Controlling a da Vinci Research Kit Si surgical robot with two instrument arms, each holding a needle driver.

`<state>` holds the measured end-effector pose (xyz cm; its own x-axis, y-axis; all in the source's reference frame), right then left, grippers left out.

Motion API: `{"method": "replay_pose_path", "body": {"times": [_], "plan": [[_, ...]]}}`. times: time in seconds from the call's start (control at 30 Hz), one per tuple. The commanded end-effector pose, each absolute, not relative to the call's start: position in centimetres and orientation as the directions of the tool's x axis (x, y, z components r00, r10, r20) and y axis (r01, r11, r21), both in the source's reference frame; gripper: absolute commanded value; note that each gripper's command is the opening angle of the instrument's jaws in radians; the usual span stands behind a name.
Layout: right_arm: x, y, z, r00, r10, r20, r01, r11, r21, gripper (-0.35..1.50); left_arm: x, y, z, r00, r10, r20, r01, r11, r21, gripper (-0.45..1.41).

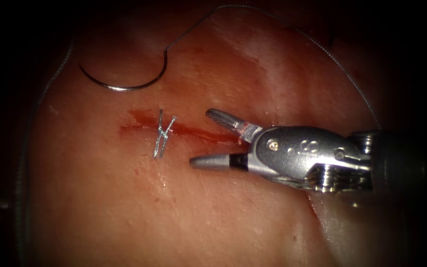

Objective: Wound Closure

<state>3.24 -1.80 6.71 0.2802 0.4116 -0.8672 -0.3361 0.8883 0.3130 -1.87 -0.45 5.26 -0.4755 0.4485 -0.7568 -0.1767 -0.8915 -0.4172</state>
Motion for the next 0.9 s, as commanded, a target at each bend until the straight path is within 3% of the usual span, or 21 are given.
{"method": "replay_pose_path", "body": {"times": [0.03,0.73,0.9], "plan": [[3.32,-1.83,6.76,0.279,0.411,-0.868,-0.334,0.889,0.314,1.35,-1.97,-0.49,5.38,-0.474,0.437,-0.764,-0.158,-0.896,-0.415,0.69],[3.31,-1.82,6.73,0.274,0.424,-0.863,-0.338,0.883,0.326,1.35,-2.34,-0.45,6.14,-0.432,0.461,-0.775,-0.158,-0.885,-0.438,0.64],[3.26,-1.77,6.69,0.273,0.428,-0.862,-0.337,0.882,0.331,1.33,-2.43,-0.2,6.14,-0.378,0.553,-0.742,-0.233,-0.833,-0.502,0.63]]}}
